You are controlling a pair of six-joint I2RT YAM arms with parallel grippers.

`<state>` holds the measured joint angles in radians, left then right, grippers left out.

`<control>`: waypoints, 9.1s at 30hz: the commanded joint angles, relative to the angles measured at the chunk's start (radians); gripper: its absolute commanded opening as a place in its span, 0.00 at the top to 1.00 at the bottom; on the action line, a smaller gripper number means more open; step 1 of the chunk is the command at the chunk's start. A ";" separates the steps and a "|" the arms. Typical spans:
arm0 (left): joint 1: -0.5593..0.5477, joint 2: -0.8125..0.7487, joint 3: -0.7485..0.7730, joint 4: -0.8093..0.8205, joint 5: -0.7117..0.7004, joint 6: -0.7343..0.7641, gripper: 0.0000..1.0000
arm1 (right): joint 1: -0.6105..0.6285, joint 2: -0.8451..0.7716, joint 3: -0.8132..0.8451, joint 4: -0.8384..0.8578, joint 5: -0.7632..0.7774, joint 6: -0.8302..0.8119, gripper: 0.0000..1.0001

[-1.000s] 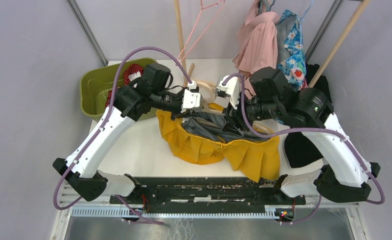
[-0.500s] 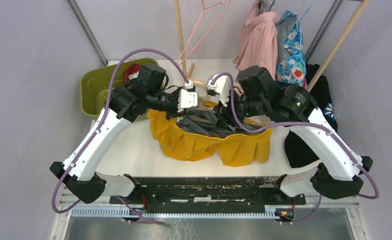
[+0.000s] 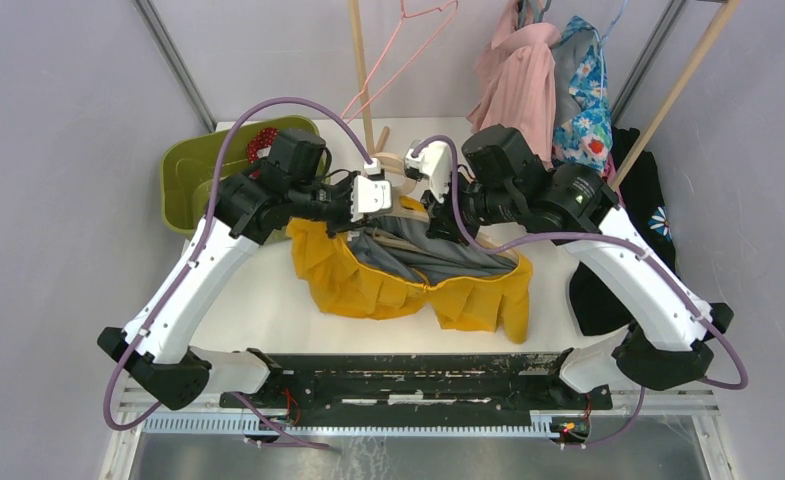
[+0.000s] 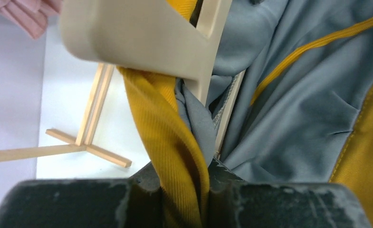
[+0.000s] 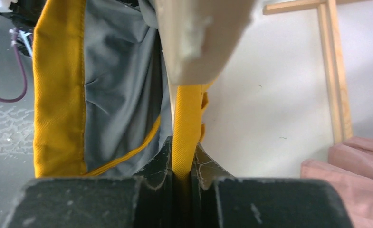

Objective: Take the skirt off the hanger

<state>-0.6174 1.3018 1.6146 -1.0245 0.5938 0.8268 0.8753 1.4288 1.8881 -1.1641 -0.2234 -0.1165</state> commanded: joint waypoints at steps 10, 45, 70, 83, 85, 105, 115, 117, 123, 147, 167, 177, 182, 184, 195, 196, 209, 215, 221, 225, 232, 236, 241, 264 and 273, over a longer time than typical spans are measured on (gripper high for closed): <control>-0.028 -0.036 -0.063 0.323 0.002 -0.032 0.97 | 0.021 0.046 0.211 -0.029 0.244 0.010 0.99; -0.027 -0.210 -0.280 1.146 -0.208 -0.167 0.01 | 0.020 -0.006 0.153 0.002 -0.037 0.063 0.99; -0.027 -0.358 -0.312 1.114 -0.265 -0.128 0.01 | 0.021 -0.002 0.130 0.018 0.010 0.078 0.99; -0.027 -0.051 -0.019 0.583 0.329 -0.145 0.59 | 0.021 0.017 0.221 -0.012 -0.004 0.030 0.99; -0.027 -0.054 -0.037 0.562 0.381 -0.163 0.71 | 0.021 0.013 0.220 -0.016 0.021 0.014 0.99; -0.028 -0.145 -0.371 0.480 0.275 -0.184 0.25 | 0.021 0.048 0.386 -0.002 0.117 -0.040 0.99; 0.049 -0.128 -0.510 0.567 0.204 -0.194 0.46 | 0.021 -0.005 0.395 -0.051 0.133 -0.034 0.99; 0.060 -0.115 -0.514 0.582 0.221 -0.198 0.46 | 0.021 -0.012 0.392 -0.049 0.133 -0.035 0.99; 0.060 -0.055 -0.480 0.556 0.315 -0.176 0.63 | 0.021 -0.008 0.421 -0.038 0.130 -0.048 0.99; 0.047 -0.063 -0.305 0.462 0.219 -0.398 0.97 | 0.021 0.007 0.340 0.117 0.175 -0.063 0.99; 0.246 -0.216 -0.313 0.388 0.112 -0.336 0.46 | 0.021 -0.017 0.304 0.109 0.202 -0.079 0.99; 0.285 -0.098 -0.326 0.495 0.535 -0.416 0.01 | 0.021 -0.012 0.325 0.116 0.198 -0.093 0.99; 0.272 -0.065 -0.365 0.635 0.572 -0.595 0.01 | 0.021 0.001 0.341 0.119 0.194 -0.097 0.99; 0.272 -0.070 -0.352 0.621 0.527 -0.595 0.01 | 0.021 0.002 0.340 0.120 0.194 -0.098 0.99; 0.236 -0.084 -0.362 0.671 0.565 -0.630 0.47 | 0.021 0.022 0.344 0.126 0.181 -0.100 0.99; 0.237 -0.081 -0.367 0.685 0.570 -0.640 0.87 | 0.021 0.022 0.342 0.126 0.180 -0.099 0.99; 0.235 0.000 -0.319 0.787 0.602 -0.798 0.97 | 0.021 0.023 0.311 0.141 0.189 -0.093 0.99; 0.210 -0.067 -0.320 0.761 0.302 -0.806 0.97 | 0.021 0.020 0.252 0.201 0.273 -0.092 0.99; 0.206 -0.119 -0.298 0.680 0.201 -0.700 0.97 | 0.021 0.041 0.239 0.213 0.310 -0.090 0.99; 0.197 -0.139 -0.279 0.642 0.216 -0.617 0.97 | 0.021 0.052 0.227 0.240 0.458 -0.087 0.99; 0.168 -0.179 -0.316 0.638 0.397 -0.664 0.97 | 0.021 0.077 0.172 0.366 0.706 -0.143 0.99; 0.058 -0.194 -0.376 0.668 0.571 -0.707 0.97 | 0.020 0.104 0.169 0.446 0.691 -0.172 0.99; 0.030 -0.185 -0.393 0.650 0.749 -0.731 0.97 | 0.015 0.115 0.154 0.513 0.593 -0.289 0.99; 0.043 -0.042 0.228 0.196 0.526 -0.256 0.01 | -0.014 0.128 0.123 0.479 0.279 -0.232 0.99; 0.048 -0.119 0.071 0.298 0.513 -0.260 0.01 | -0.025 0.125 0.116 0.474 0.264 -0.256 0.99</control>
<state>-0.5228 1.2327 1.7020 -0.7696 0.8761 0.5095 0.8913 1.5337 1.9938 -0.8703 -0.0925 -0.4004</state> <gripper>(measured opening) 0.991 0.136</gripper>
